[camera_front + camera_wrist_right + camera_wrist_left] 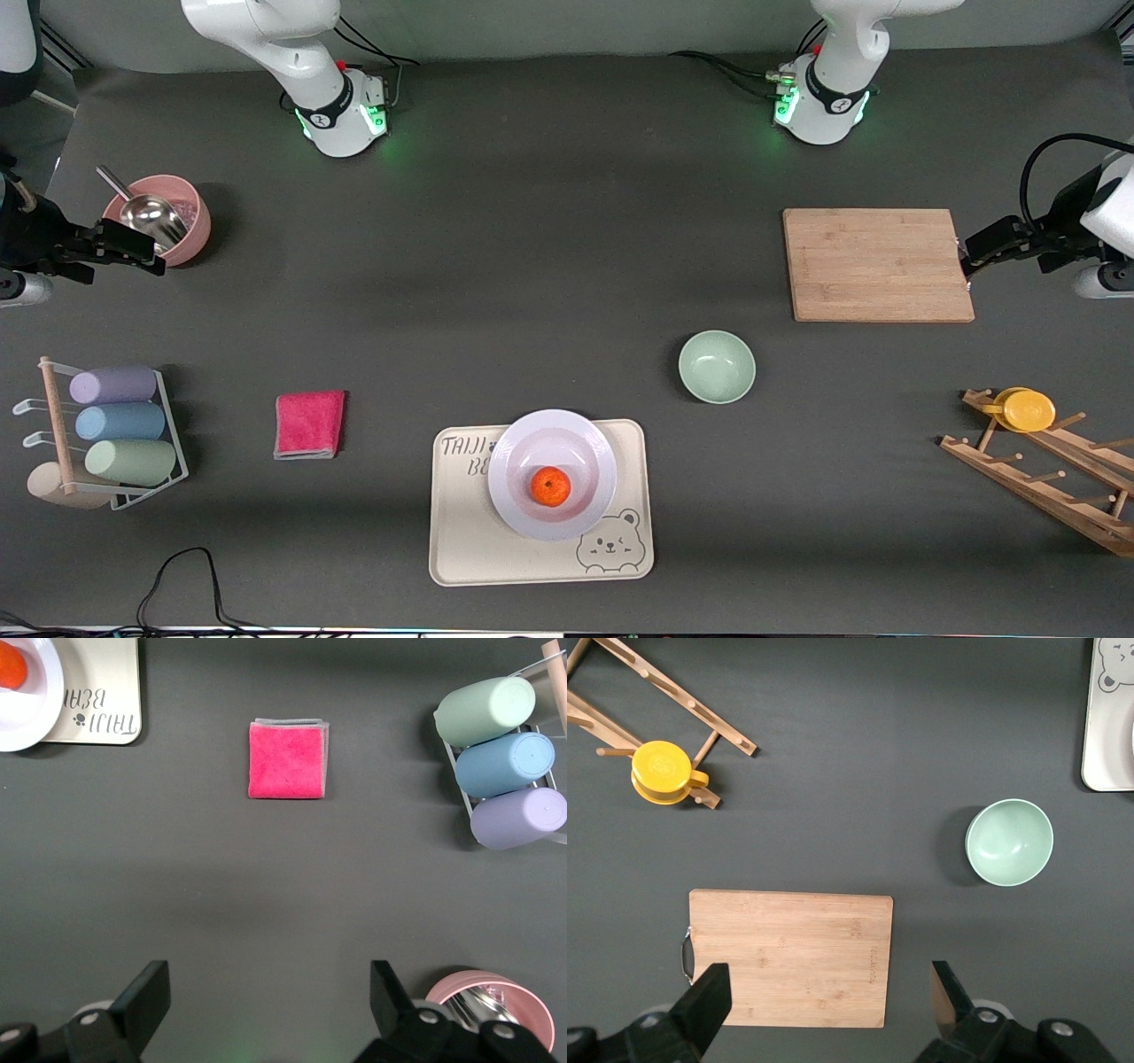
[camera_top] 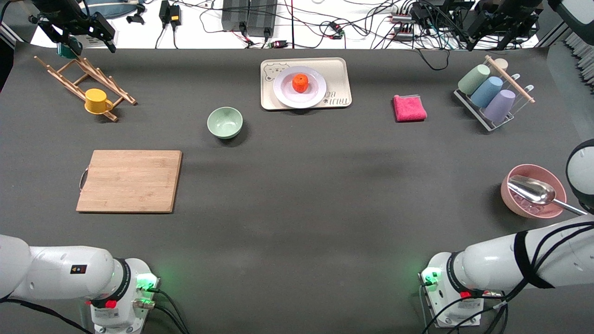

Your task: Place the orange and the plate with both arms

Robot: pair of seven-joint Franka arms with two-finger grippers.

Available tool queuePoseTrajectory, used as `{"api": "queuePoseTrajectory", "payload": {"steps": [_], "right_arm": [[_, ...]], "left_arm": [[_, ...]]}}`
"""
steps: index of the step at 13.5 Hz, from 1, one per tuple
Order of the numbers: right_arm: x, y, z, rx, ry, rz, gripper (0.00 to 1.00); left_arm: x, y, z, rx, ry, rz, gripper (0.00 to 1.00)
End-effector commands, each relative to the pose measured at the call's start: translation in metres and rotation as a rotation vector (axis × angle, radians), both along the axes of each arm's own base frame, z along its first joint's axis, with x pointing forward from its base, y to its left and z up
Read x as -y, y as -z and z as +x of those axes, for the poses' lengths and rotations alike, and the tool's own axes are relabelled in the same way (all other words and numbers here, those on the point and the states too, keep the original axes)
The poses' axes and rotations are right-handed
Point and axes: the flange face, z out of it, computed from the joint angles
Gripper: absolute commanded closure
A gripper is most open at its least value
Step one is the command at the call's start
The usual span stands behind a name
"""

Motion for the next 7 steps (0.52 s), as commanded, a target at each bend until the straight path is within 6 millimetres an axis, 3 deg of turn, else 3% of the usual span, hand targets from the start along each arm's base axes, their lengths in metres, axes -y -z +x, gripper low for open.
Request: {"api": "queuePoseTrajectory", "payload": {"steps": [1, 7], "right_arm": [[0.0, -0.0067, -0.0134, -0.015, 0.022, -0.024, 0.0], [0.0073, -0.0112, -0.0156, -0.01, 0.03, -0.059, 0.0]], "left_arm": [[0.0026, -0.0048, -0.0057, 0.013, -0.007, 0.012, 0.0], [0.0006, -0.0048, -0.0057, 0.012, -0.02, 0.015, 0.0]]}}
